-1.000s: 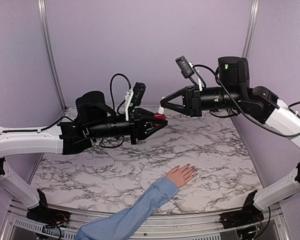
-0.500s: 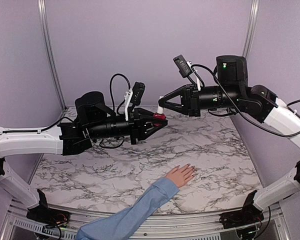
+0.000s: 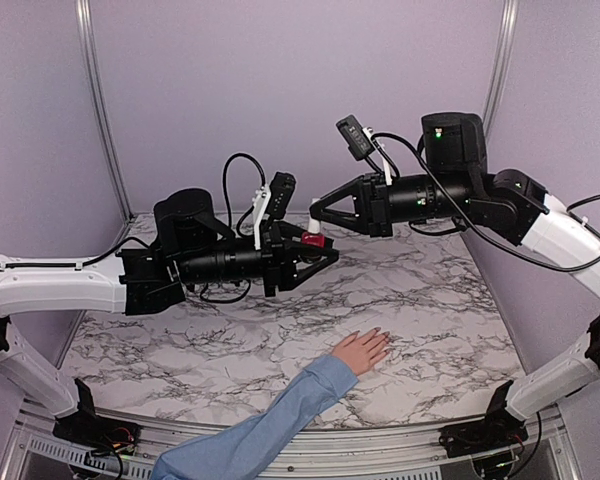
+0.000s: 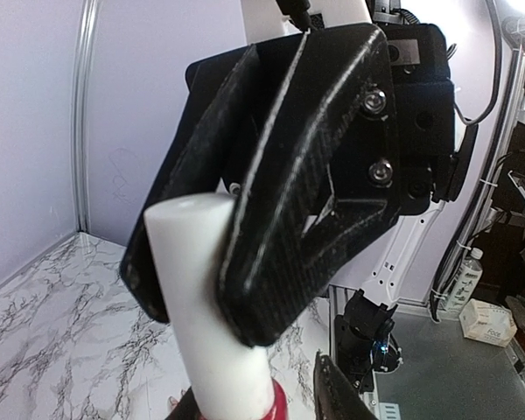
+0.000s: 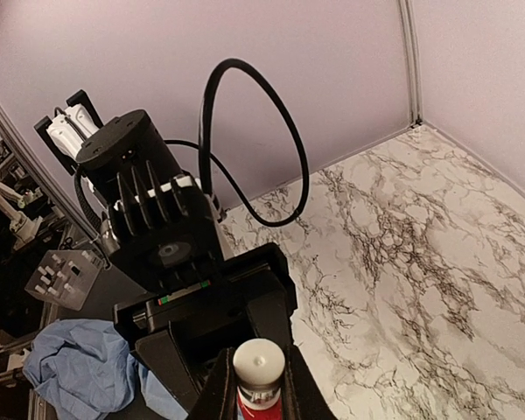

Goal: Paint the nails
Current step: Unscrew the nail polish bottle cap from the nail polish bottle.

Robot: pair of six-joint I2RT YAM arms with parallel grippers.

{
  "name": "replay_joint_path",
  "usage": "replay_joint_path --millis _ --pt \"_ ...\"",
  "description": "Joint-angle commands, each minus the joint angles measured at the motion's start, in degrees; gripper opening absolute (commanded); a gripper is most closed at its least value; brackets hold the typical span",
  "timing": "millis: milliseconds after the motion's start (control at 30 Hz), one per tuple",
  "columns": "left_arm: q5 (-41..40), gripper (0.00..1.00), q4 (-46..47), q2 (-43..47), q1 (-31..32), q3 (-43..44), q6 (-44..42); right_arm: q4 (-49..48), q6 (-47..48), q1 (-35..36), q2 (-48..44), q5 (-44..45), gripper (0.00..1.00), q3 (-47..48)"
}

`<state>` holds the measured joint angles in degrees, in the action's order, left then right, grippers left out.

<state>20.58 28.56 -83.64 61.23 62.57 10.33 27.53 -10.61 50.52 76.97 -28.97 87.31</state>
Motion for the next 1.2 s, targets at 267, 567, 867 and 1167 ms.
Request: replay_joint_path --millis 267,567,867,1167 --pt "-4.06 0.31 -0.21 2.48 0.91 -1.56 -1.89 0.86 2.01 0.27 -0.24 3.98 0.00 2.76" --pt "-3.00 0.36 -0.17 2.44 0.91 -1.16 -1.89 1.40 3.08 0.27 -0.59 4.85 0.00 2.43" --pt "-3.34 0.29 -0.11 2.38 0.90 -1.28 -1.27 1.57 3.57 0.25 -0.75 4.82 0.00 1.90" --pt "-3.96 0.10 0.52 2.52 0.48 -1.75 -0.54 1.29 3.44 0.27 -1.45 5.32 0.00 1.02"
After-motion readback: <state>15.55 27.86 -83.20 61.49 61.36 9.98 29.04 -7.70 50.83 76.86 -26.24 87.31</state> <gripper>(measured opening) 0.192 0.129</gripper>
